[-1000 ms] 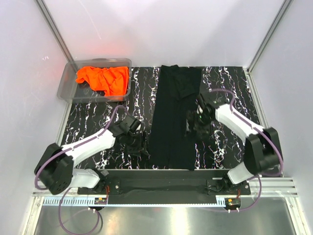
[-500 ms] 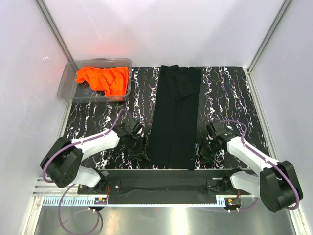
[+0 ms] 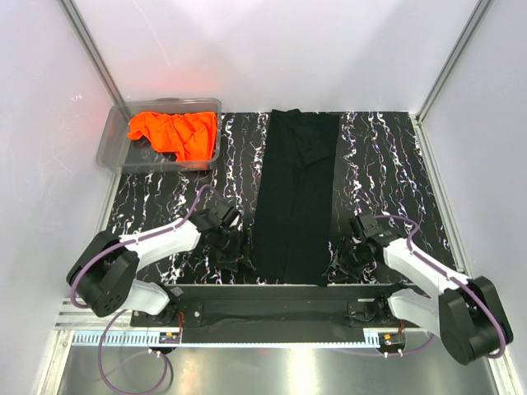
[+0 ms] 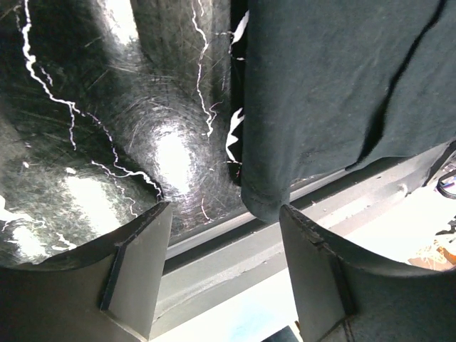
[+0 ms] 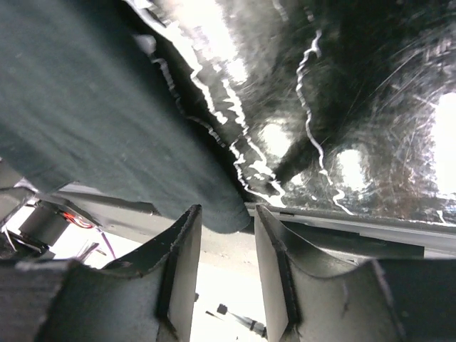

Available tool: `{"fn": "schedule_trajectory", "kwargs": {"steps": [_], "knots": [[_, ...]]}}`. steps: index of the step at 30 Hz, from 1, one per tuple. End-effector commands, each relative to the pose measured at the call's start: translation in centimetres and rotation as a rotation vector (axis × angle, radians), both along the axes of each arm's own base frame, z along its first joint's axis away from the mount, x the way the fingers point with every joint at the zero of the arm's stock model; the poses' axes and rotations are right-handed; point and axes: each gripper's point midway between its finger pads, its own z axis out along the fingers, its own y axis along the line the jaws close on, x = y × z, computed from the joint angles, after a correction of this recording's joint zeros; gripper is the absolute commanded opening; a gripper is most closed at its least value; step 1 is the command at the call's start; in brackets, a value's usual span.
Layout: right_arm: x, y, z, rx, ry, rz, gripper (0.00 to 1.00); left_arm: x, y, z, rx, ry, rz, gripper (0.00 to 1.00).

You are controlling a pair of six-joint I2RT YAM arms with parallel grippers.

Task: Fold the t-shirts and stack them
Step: Fold the tshirt

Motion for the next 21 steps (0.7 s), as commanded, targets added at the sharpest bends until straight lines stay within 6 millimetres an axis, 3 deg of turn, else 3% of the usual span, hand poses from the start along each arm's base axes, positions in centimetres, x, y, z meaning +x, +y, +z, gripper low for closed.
{"fn": "schedule_trajectory", "kwargs": {"steps": [1, 9, 21], "knots": [[0.2, 0.9, 0.0, 0.033, 0.033, -0.019, 0.42, 1.1, -1.6, 1.6, -0.072, -0.026, 0.004, 0.66], [0.4, 1.4, -0.8, 0.022, 0.052, -0.013, 0.41, 1.2, -1.5, 1.3, -0.062, -0.025, 0.019, 0.70], [-0.2, 1.6, -1.3, 0.014, 0.073, -0.025, 0.41, 1.4, -1.8, -0.1, -0.047, -0.004, -0.004, 0.63]]}}
